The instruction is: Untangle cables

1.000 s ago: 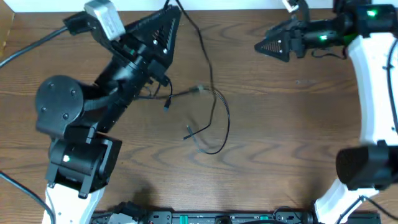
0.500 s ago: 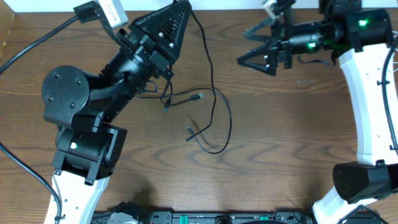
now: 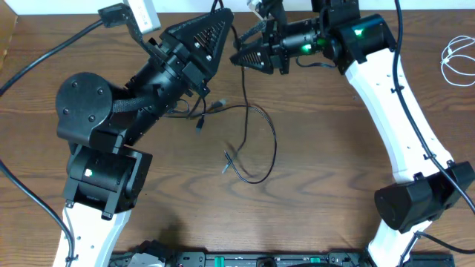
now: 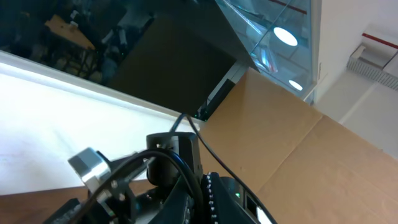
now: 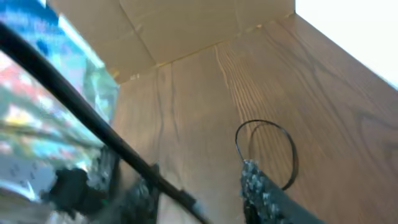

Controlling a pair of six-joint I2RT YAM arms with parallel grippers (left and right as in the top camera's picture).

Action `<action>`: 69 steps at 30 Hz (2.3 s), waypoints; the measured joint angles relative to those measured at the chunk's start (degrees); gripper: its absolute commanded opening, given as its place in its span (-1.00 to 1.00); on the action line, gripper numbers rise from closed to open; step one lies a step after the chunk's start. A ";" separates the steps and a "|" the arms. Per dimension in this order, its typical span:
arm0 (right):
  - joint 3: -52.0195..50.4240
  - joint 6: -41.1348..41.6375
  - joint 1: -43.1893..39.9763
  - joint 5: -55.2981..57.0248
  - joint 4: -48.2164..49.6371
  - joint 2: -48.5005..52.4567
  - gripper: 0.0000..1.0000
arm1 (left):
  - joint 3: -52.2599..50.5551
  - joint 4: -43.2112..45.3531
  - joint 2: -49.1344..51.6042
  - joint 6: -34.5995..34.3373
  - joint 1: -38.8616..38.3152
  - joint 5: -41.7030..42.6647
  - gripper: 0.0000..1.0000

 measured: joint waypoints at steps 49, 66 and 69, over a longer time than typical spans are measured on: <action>0.00 30.82 -43.12 17.55 -7.76 -8.85 -0.98 | 0.00 -24.94 6.82 4.94 0.00 5.90 -0.12; 0.00 36.26 -61.57 38.36 -5.51 -8.52 -0.98 | 0.00 -28.65 8.11 10.62 0.00 5.92 -0.10; 0.02 37.29 -61.57 45.62 -3.06 -7.41 -0.98 | 0.00 -28.65 8.11 10.64 0.00 5.95 -0.10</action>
